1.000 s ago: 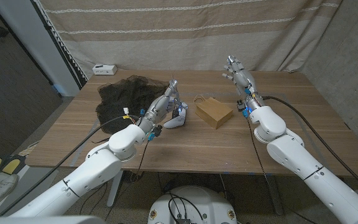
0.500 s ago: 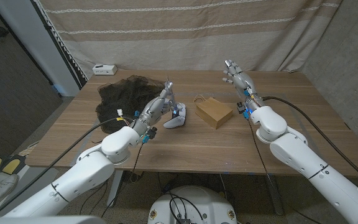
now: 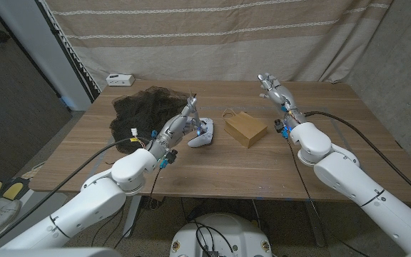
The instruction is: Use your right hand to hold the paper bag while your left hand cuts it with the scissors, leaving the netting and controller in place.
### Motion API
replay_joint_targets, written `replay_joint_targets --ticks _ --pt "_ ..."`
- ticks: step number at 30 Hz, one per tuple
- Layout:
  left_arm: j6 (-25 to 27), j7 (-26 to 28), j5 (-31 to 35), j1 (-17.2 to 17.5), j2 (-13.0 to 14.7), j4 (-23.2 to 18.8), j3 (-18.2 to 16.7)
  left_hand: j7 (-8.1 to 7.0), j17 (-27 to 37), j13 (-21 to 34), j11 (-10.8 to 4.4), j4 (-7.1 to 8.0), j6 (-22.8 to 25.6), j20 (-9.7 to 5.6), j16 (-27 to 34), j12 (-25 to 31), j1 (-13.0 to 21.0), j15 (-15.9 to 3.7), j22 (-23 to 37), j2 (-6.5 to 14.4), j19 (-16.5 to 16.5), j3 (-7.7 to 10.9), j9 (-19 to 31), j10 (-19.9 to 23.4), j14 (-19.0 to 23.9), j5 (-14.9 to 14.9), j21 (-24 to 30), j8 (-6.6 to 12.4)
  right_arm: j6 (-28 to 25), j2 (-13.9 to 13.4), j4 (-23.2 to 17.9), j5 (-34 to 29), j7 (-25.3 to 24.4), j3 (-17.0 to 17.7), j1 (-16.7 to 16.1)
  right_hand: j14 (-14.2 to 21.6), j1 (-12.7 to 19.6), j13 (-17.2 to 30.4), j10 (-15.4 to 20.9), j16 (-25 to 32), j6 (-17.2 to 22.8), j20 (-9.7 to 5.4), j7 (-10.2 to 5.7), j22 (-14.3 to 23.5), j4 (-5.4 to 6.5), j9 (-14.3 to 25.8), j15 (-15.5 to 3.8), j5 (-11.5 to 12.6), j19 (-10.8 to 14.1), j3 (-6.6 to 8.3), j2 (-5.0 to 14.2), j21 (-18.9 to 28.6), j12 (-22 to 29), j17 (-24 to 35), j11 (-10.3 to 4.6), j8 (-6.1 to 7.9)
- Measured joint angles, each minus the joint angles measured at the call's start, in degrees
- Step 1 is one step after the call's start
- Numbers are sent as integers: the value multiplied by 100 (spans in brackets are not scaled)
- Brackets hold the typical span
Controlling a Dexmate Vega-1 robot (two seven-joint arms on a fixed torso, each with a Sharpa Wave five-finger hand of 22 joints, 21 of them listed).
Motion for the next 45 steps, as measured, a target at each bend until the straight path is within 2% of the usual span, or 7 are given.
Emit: replay_joint_targets --ticks 8,15,20,26,30,33,45 --pt "35 -7 -54 101 80 -64 -62 0 -27 18 1 0 0 0 0 21 15 0 0 15 0 1 -18 1 0 0 0 0 -293 -112 -170 -140 -125 -27 -33 -122 233 -6 -53 -45 -31 18 92 -28 -158 -26 169 0 22 49 -63 -105 0 -80 195 0" --pt "38 -24 -85 179 137 -94 -108 0 -27 14 -1 0 0 0 33 44 15 0 1 15 0 1 -48 24 0 0 0 0 -765 -251 -373 -352 -230 -127 1 -233 263 -33 -97 -84 -64 169 124 -28 -211 -26 280 0 -67 55 -33 -212 0 -133 280 0" --pt "45 -48 -139 260 193 -123 -168 0 -27 16 -5 -25 0 0 55 44 15 0 1 15 0 -23 -52 37 0 0 0 0 -1036 -322 -515 -452 -267 -191 33 -233 294 -32 -97 -84 -72 168 132 -27 -211 -26 280 0 -67 55 -63 -216 0 -133 342 0" --pt "57 -84 -213 329 251 -146 -235 0 -26 80 -15 -26 0 0 55 87 15 0 1 15 0 -23 -54 26 0 0 0 0 -1418 -411 -669 -607 -316 -303 95 -264 346 -32 -63 -84 -72 200 132 -27 -259 -31 310 0 -34 55 -55 -259 0 -165 329 0" --pt "70 -86 -239 374 285 -165 -276 0 -40 60 -22 -26 0 0 77 87 15 0 1 15 0 -22 -68 19 0 0 0 0 -1750 -455 -784 -776 -398 -406 147 -243 407 -32 99 -84 -116 219 175 -22 -281 -53 181 25 -15 77 -71 -315 59 -213 161 0" --pt "78 -84 -264 419 315 -186 -317 0 -49 36 -22 -26 -1 0 77 87 31 0 1 31 0 -22 -73 19 0 0 0 0 -2028 -482 -895 -897 -463 -489 192 -254 407 -31 130 -84 -142 239 268 -12 -304 -53 173 25 6 54 -71 -345 84 -237 144 0" --pt "82 -50 -279 544 382 -243 -423 1 -53 37 -22 -50 -1 -21 77 100 31 0 2 31 22 3 -83 20 0 0 0 0 -2856 -559 -1179 -1280 -549 -826 410 -254 425 -58 150 -84 -6 187 731 -12 -325 -80 173 24 58 33 -88 -459 84 -292 444 22"
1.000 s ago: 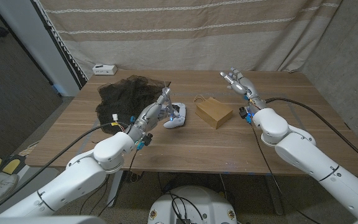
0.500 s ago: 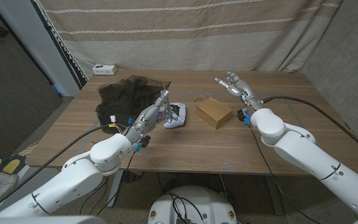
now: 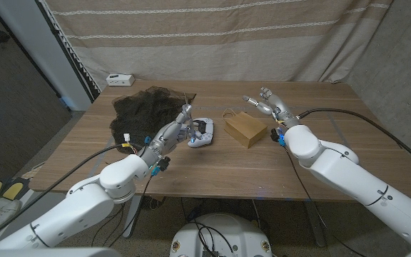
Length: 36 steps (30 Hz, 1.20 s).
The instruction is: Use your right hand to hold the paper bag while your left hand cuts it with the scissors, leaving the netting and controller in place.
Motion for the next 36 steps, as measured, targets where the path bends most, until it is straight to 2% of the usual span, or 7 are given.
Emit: replay_joint_targets --ticks 7,11,15,20,23,28,36 --pt "0 22 18 68 22 -24 -52 0 -27 14 0 -2 0 0 20 27 0 0 0 0 0 3 -18 0 0 0 0 0 -472 -48 -129 -264 39 -265 192 0 12 0 25 0 121 -21 14 0 -32 -23 0 0 21 2 -12 -12 0 -28 57 44" --pt "-8 31 39 99 29 -35 -76 0 -27 10 1 -7 0 0 40 49 0 0 0 0 0 8 -7 1 0 0 0 4 -753 -71 -187 -427 110 -413 301 -3 12 -27 72 0 203 -34 14 0 -39 -26 3 16 34 -6 -12 -68 0 -39 166 78" --pt "-17 36 55 108 30 -38 -82 0 -27 -22 1 -7 0 0 40 54 0 0 1 0 0 8 -12 1 0 0 0 34 -842 -98 -254 -485 133 -609 439 -98 43 -27 172 0 412 -63 15 -1 -56 -26 217 38 20 -22 -43 -164 19 -75 326 103" --pt "-36 37 76 146 31 -42 -108 0 -27 6 1 -24 0 0 62 54 0 0 1 0 0 -8 -14 1 0 0 0 45 -1462 -111 -336 -886 295 -919 654 66 44 -54 354 57 720 -79 37 -1 -61 -49 416 65 84 -28 -42 -237 60 -107 551 184" --pt "-47 37 88 157 31 -42 -115 0 -27 0 2 -33 0 0 62 54 0 0 1 0 0 -15 -15 2 0 0 0 47 -1702 -114 -373 -1056 352 -1127 792 125 81 -80 408 78 793 -99 37 -1 -61 -52 476 65 174 -28 -5 -245 84 -130 604 188" --pt "-58 29 92 179 30 -42 -132 0 -26 15 10 -40 0 0 62 91 0 0 1 0 0 -8 -42 10 0 0 0 67 -2111 -100 -413 -1341 445 -1498 1042 82 107 -80 500 48 899 -62 56 -1 -108 -52 721 87 286 -26 -30 -307 105 -167 695 188" --pt "-77 9 93 208 30 -33 -163 0 -50 19 11 -40 -1 0 84 112 8 0 1 8 0 -7 -47 10 0 0 0 67 -2606 -46 -414 -1718 592 -1902 1323 62 140 -107 495 39 898 -39 56 -1 -107 -52 741 108 263 -26 -4 -364 105 -186 732 188"
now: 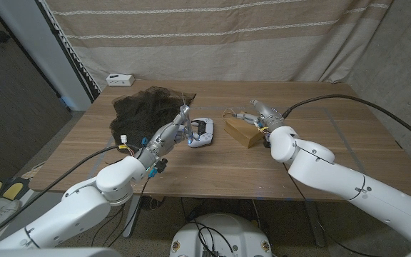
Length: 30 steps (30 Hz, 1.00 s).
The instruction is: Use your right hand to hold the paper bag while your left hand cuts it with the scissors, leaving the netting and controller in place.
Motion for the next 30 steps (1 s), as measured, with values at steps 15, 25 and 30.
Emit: replay_joint_targets --ticks 15,25,30 --pt "-55 -14 7 74 -18 19 -46 0 8 -41 10 -7 0 -31 43 21 3 0 0 3 -31 8 -44 10 0 0 0 32 -252 69 153 -258 184 -369 249 -85 38 4 -70 -39 -3 -1 -1 0 -46 1 -212 1 0 0 38 -114 -71 -26 -210 -80" --pt "-94 -9 43 116 -46 32 -55 1 -3 -13 11 -14 0 -31 43 44 8 22 0 8 -31 15 -45 11 -22 0 0 35 -306 103 287 -409 288 -550 353 -134 38 17 -153 -39 -117 -1 -11 0 -46 16 -322 1 0 -1 38 -192 -89 -15 -322 -139" --pt "-107 -4 57 128 -55 38 -57 1 -3 -48 6 -14 -1 -31 66 44 14 22 0 14 -31 15 -63 6 -22 0 0 36 -347 121 344 -468 357 -631 407 -134 38 17 -153 -39 -116 -18 -11 -1 -46 16 -322 1 -46 -1 38 -214 -89 -9 -322 -139"
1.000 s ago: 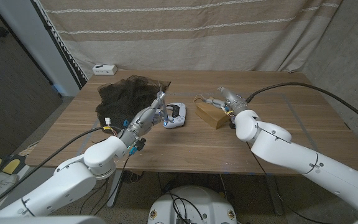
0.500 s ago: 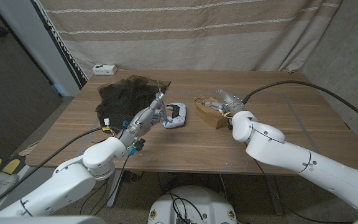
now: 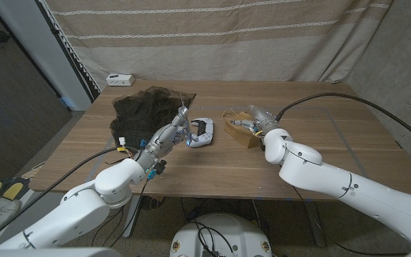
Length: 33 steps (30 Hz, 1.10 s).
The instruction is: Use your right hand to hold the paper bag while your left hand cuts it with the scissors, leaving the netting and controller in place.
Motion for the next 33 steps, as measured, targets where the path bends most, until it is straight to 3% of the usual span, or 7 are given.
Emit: replay_joint_targets --ticks 9,12,19,33 --pt "-7 2 25 3 -14 14 0 56 -28 15 0 0 -57 0 0 29 30 0 0 30 0 1 -8 0 0 0 0 119 -88 37 107 -104 166 -196 151 -22 22 27 0 0 -3 17 0 0 0 0 -22 40 -16 0 22 -44 0 0 1 0" --pt "-15 12 34 7 -31 23 -1 56 -27 -2 0 -8 -58 0 0 30 30 0 0 30 0 9 -35 0 0 0 0 121 -112 52 152 -147 208 -266 198 -22 22 26 -43 0 -163 17 -6 0 0 0 -22 40 -16 0 22 -69 -21 0 -42 -74" --pt "-26 16 38 12 -49 42 -1 54 -27 11 0 -15 -91 0 40 63 83 0 0 36 0 16 -42 0 0 0 0 198 -180 103 275 -260 310 -464 336 -22 22 42 -125 0 -235 17 -31 0 0 0 -21 40 -16 0 22 -87 -45 -1 -19 -96" --pt "-37 20 36 14 -78 87 7 53 -54 -35 0 2 -92 0 67 88 82 0 0 36 0 -1 -60 -1 0 0 0 208 -284 198 494 -439 565 -806 608 -47 22 53 -267 0 -351 16 -27 28 1 8 -18 40 -125 0 22 -205 -105 27 -19 -120"
